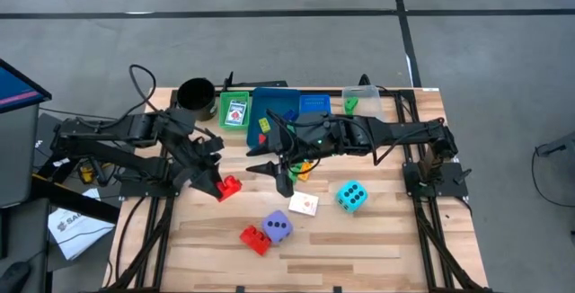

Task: Pick & Place Toys
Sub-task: Put the large red game piece into the transparent bin

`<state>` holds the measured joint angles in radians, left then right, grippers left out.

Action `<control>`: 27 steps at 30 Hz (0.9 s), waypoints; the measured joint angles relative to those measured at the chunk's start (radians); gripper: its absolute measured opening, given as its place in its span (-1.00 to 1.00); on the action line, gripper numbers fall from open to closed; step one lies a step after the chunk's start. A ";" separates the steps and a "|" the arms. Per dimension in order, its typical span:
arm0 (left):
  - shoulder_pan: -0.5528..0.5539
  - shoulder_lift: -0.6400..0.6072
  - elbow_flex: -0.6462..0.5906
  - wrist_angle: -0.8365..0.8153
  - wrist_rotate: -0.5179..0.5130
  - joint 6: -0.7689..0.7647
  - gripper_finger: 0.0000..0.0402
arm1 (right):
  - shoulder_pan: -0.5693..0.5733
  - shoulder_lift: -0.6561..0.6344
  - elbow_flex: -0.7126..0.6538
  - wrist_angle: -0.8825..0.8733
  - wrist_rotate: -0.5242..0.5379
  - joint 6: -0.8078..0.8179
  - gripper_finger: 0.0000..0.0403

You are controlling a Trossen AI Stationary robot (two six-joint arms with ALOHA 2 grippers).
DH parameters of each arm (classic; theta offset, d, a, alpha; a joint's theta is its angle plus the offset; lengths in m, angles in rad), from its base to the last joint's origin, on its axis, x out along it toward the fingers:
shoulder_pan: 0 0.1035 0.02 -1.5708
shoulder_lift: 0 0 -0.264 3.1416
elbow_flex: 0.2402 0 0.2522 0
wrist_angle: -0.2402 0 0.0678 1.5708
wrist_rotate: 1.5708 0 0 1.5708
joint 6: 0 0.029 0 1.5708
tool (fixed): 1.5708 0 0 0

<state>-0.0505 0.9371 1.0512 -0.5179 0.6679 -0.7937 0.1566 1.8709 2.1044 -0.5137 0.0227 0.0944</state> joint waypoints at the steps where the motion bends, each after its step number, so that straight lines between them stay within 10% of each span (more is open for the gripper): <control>1: 0.001 -0.001 0.000 0.016 0.010 -0.001 -0.39 | 0.000 0.000 0.000 0.000 0.000 0.000 -0.18; 27: 0.001 -0.008 0.000 0.147 0.059 -0.087 -0.39 | 0.022 0.000 0.000 0.051 -0.183 0.002 -0.18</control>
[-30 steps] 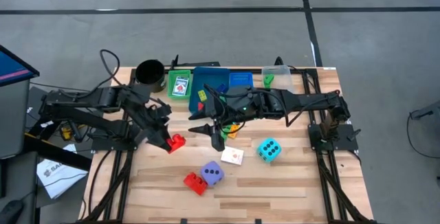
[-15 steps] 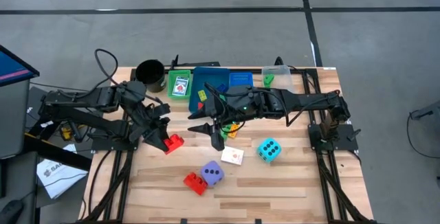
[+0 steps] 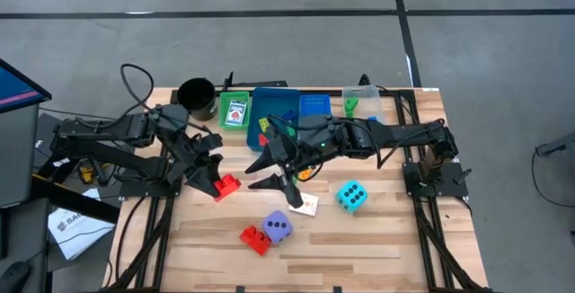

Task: Pick & Place Toys
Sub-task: Put the large red game piece into the transparent bin

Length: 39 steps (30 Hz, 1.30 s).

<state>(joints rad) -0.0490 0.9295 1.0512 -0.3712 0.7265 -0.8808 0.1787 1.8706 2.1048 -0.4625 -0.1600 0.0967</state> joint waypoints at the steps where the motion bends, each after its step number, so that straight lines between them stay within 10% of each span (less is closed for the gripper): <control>1: 0.000 0.000 0.000 0.000 0.004 -0.005 -0.39 | 0.001 0.000 0.000 0.001 0.000 0.000 -0.18; 39: -0.004 0.025 0.000 0.176 0.016 -0.148 -0.39 | -0.012 -0.001 0.000 0.185 -0.021 -0.079 -0.18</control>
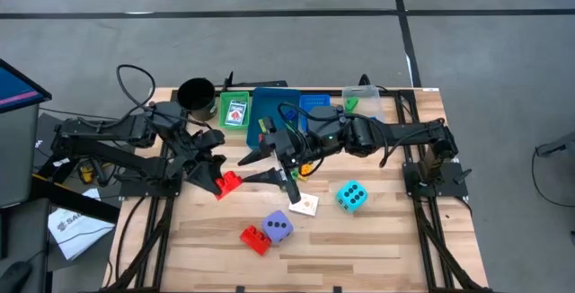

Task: Pick & Place Toys
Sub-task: Put the large red game piece into the transparent bin

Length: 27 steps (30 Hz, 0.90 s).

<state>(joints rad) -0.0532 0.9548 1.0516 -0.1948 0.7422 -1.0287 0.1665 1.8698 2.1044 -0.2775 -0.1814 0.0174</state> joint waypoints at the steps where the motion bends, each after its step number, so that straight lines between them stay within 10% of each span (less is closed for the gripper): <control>1: 0.000 0.006 0.001 0.006 0.000 -0.001 -0.39 | 0.000 0.000 0.000 0.002 0.003 0.000 -0.18; 27: 0.010 0.085 0.000 0.178 0.074 -0.080 -0.39 | 0.007 0.001 0.000 -0.149 -0.024 -0.001 0.03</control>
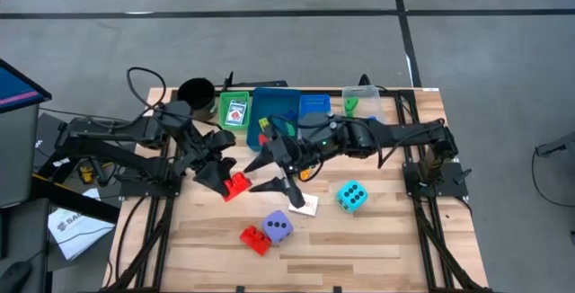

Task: Pick & Place Toys
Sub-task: Put the large red game piece into the transparent bin

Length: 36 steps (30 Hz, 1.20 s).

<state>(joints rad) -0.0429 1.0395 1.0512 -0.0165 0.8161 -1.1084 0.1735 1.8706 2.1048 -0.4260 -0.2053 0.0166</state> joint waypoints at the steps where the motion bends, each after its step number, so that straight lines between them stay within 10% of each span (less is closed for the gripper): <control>1: 0.000 0.005 0.000 0.006 0.000 0.000 -0.39 | -0.003 0.000 0.000 0.001 0.006 0.000 0.04; 36: -0.002 0.113 0.000 0.165 0.022 -0.034 -0.39 | 0.007 0.016 0.000 -0.063 0.016 -0.027 0.22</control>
<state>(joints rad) -0.0444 1.1530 1.0512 0.1486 0.8377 -1.1422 0.1806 1.8869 2.1048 -0.4894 -0.1890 -0.0102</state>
